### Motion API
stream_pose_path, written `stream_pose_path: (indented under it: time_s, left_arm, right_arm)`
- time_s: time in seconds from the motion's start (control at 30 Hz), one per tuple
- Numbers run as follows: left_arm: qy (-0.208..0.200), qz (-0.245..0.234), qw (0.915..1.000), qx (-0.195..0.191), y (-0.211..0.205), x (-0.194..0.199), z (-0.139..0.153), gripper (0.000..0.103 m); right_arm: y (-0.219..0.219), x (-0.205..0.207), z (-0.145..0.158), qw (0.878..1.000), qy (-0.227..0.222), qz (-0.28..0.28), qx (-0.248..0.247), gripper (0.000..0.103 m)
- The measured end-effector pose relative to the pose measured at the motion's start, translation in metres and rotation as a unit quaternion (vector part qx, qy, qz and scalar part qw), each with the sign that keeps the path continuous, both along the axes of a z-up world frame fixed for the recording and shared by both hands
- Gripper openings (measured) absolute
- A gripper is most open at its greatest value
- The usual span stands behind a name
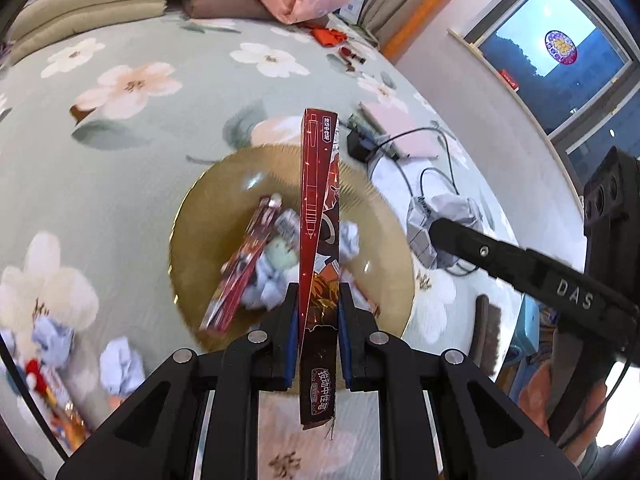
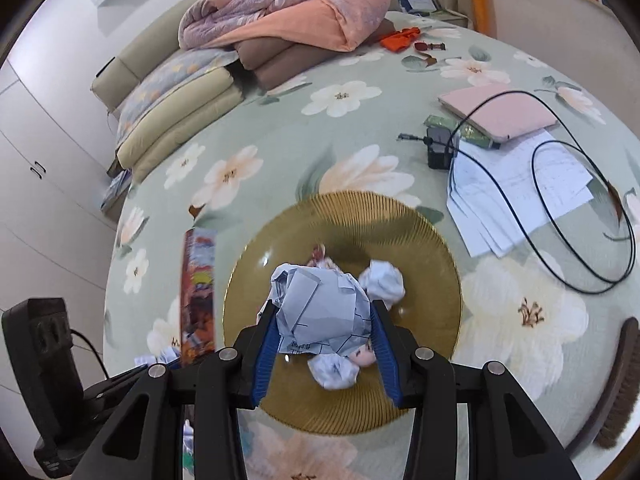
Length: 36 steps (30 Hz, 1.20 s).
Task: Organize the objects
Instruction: 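Carry red candy bar and paper ball to the plate and release both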
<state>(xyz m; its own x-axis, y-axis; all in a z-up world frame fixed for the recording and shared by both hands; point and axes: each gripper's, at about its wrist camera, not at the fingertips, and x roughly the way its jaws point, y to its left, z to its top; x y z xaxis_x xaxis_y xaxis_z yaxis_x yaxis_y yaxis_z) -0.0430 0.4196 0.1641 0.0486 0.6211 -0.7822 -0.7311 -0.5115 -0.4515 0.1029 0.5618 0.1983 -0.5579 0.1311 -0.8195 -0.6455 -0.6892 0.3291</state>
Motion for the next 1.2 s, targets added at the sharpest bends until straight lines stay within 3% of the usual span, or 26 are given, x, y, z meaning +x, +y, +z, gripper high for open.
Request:
stream_pose_path:
  time_s: [0.13,0.17,0.23,0.37,0.47,0.63,0.7,0.77,0.8,0.83,1.0,1.2]
  left_arm:
    - [0.013,0.0,0.9999,0.004,0.014,-0.003,0.002,0.016]
    - [0.019,-0.001,0.9998,-0.003,0.016,-0.002,0.001,0.032]
    - [0.03,0.006,0.999,-0.032,0.021,-0.004,-0.008,0.036]
    - [-0.031,0.023,0.9985,-0.04,0.009,-0.012,-0.026,0.036]
    - [-0.044,0.039,0.9978,-0.032,-0.009,-0.012,-0.027,0.036]
    - [-0.046,0.057,0.997,-0.026,-0.05,-0.01,-0.02,0.036]
    - [-0.039,0.069,0.9964,-0.027,-0.069,-0.011,-0.019,0.038]
    - [-0.03,0.094,0.9945,-0.034,-0.091,-0.011,-0.019,0.047]
    - [-0.03,0.11,0.9925,-0.043,-0.102,-0.011,-0.02,0.056]
    - [-0.034,0.123,0.9907,-0.047,-0.115,-0.012,-0.022,0.058]
    - [-0.06,0.183,0.9786,-0.072,-0.182,-0.013,-0.031,0.058]
    - [-0.021,0.235,0.9654,-0.112,-0.255,-0.009,-0.028,0.058]
  right_arm:
    - [0.008,-0.006,0.004,1.0,0.012,0.007,0.005,0.043]
    - [0.009,-0.008,0.003,1.0,0.013,0.012,0.004,0.043]
    - [0.01,-0.014,-0.004,1.0,0.006,0.028,-0.01,0.044]
    - [0.01,-0.007,-0.015,1.0,-0.003,0.016,-0.02,0.044]
    - [0.008,0.001,-0.021,0.999,-0.01,0.01,-0.03,0.044]
    - [-0.002,0.004,-0.026,0.999,-0.033,0.018,-0.018,0.046]
    - [-0.003,0.003,-0.03,0.999,-0.037,0.02,-0.018,0.062]
    - [-0.002,0.004,-0.033,0.999,-0.022,0.022,-0.04,0.063]
    - [-0.002,0.004,-0.035,0.999,-0.021,0.021,-0.043,0.063]
    - [-0.003,0.004,-0.035,0.999,-0.032,0.016,-0.035,0.063]
    - [-0.02,0.011,-0.026,0.999,-0.037,0.025,-0.018,0.063]
    - [-0.07,0.011,-0.016,0.998,-0.029,0.063,-0.003,0.063]
